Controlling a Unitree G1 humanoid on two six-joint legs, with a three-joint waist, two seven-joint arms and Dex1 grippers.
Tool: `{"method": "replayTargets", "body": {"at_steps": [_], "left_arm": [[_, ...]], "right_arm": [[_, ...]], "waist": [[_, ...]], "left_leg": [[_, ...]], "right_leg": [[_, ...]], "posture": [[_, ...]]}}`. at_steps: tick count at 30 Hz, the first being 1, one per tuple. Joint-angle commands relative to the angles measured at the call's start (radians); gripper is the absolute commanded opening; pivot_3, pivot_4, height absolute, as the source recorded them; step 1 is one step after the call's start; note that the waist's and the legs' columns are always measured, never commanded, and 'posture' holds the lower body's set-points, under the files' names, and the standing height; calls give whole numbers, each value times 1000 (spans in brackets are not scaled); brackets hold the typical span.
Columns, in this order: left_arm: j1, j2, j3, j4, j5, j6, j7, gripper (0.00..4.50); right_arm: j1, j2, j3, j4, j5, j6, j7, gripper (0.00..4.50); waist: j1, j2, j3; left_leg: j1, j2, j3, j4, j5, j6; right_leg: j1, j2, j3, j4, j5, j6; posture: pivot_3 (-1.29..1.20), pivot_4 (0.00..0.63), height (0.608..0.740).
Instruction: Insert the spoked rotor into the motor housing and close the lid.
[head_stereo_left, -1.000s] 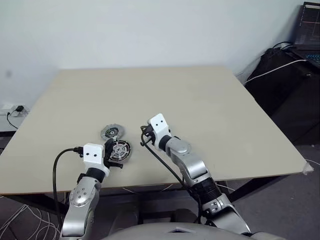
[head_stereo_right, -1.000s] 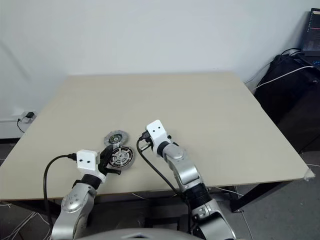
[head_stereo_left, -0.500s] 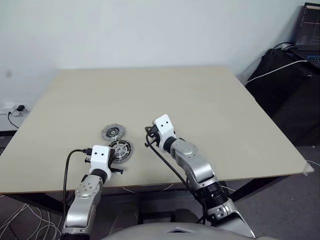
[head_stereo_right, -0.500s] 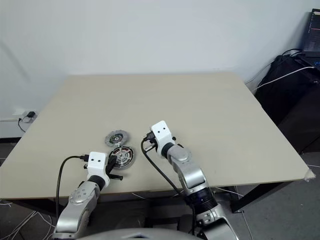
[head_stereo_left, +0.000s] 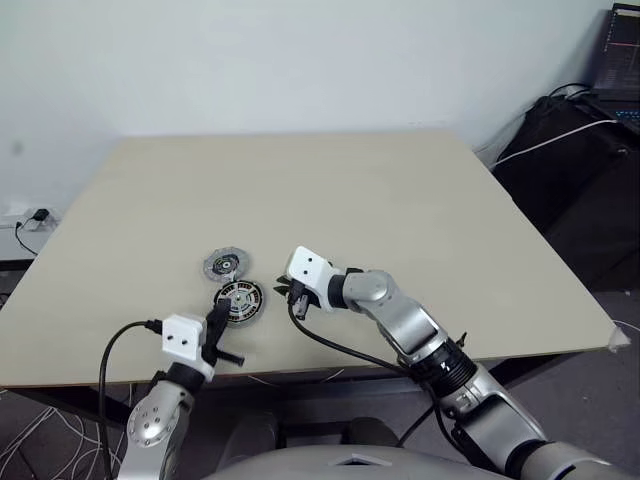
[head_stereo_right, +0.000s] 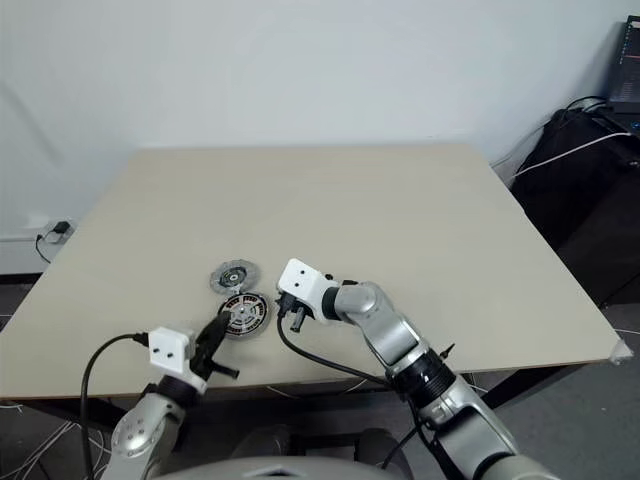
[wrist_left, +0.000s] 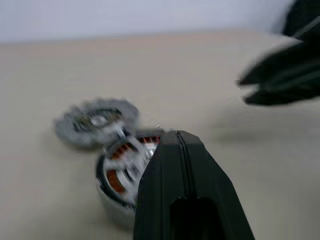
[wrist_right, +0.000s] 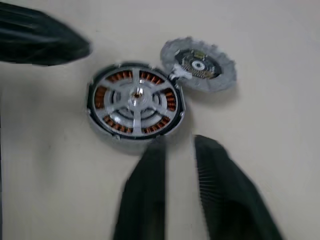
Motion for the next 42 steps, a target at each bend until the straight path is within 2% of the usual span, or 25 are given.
{"method": "replayTargets", "body": {"at_steps": [1, 14, 26, 42], "left_arm": [[24, 39, -21, -86, -30, 0, -68, 0], [99, 43, -60, -99, -19, -8, -89, 0], [116, 32, -71, -65, 11, -49, -79, 0], [103, 16, -80, -32, 11, -70, -69, 0]], "right_arm": [[-75, 7, 59, 49, -39, -66, 72, 1902], [-201, 42, 243, 182, -191, -267, 253, 1902], [-247, 149, 204, 362, -272, -370, 143, 1902], [-267, 198, 194, 514, -336, -421, 97, 1902]], "waist": [[-1, 0, 2], [-1, 1, 4], [0, 1, 5], [0, 1, 5]], "left_leg": [[0, 0, 0, 0, 0, 0], [0, 0, 0, -1, 0, 0], [1, 0, -1, -1, 0, 0], [2, 0, -1, -1, 0, 0]], "right_leg": [[0, 0, 0, 0, 0, 0], [0, 1, -1, 0, -1, -1], [0, 1, -1, 1, -1, 0], [0, 2, -1, 2, -1, -1]], "posture": [[0, 0, 740], [0, 0, 740], [0, 0, 740], [0, 0, 740]]}}
